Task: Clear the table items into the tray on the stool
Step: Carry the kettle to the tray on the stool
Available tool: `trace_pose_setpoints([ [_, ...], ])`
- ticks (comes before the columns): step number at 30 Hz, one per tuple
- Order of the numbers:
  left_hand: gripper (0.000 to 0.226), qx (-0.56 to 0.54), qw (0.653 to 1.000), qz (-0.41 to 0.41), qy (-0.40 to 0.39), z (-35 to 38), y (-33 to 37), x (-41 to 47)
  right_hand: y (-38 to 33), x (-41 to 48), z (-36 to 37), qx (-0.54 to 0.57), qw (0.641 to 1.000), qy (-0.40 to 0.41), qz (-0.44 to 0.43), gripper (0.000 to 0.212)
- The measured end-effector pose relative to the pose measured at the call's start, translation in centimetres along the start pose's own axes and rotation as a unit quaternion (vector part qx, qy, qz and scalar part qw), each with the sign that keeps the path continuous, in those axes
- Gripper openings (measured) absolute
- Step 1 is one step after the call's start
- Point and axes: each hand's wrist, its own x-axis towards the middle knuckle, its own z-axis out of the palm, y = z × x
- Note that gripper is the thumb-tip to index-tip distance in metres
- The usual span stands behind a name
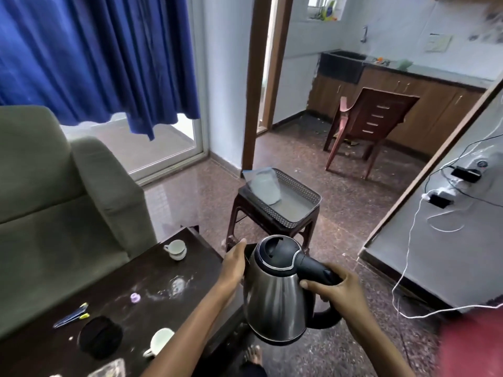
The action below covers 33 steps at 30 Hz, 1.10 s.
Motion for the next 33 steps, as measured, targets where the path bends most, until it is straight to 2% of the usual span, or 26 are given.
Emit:
trace_pose_setpoints([
  [5,0.046,0.007,1.0,-0.003,0.007,4.7,1.9,6.6,1.3,8.1,-3.0,-0.008,1.0,0.005,0.014,0.039],
  [9,0.043,0.026,1.0,0.009,0.001,7.8,4.4,12.3,1.2,14.7,-5.2,-0.007,1.0,0.005,0.024,0.033],
  [15,0.04,0.041,0.999,0.028,0.009,11.7,7.5,20.5,-0.3,24.3,-8.2,-0.048,0.999,-0.022,-0.001,0.035],
  [22,0.03,-0.038,0.999,-0.015,0.028,15.1,9.4,28.0,-0.8,36.4,-11.1,-0.144,0.983,-0.111,-0.032,0.039],
  [26,0.032,-0.106,0.992,-0.044,0.048,17.5,9.5,32.1,0.1,44.2,-12.5,-0.153,0.972,-0.175,-0.045,0.042],
  [33,0.029,-0.134,0.969,-0.081,0.192,22.2,10.4,37.6,3.8,56.7,-12.7,-0.182,0.928,-0.325,-0.029,0.048],
])
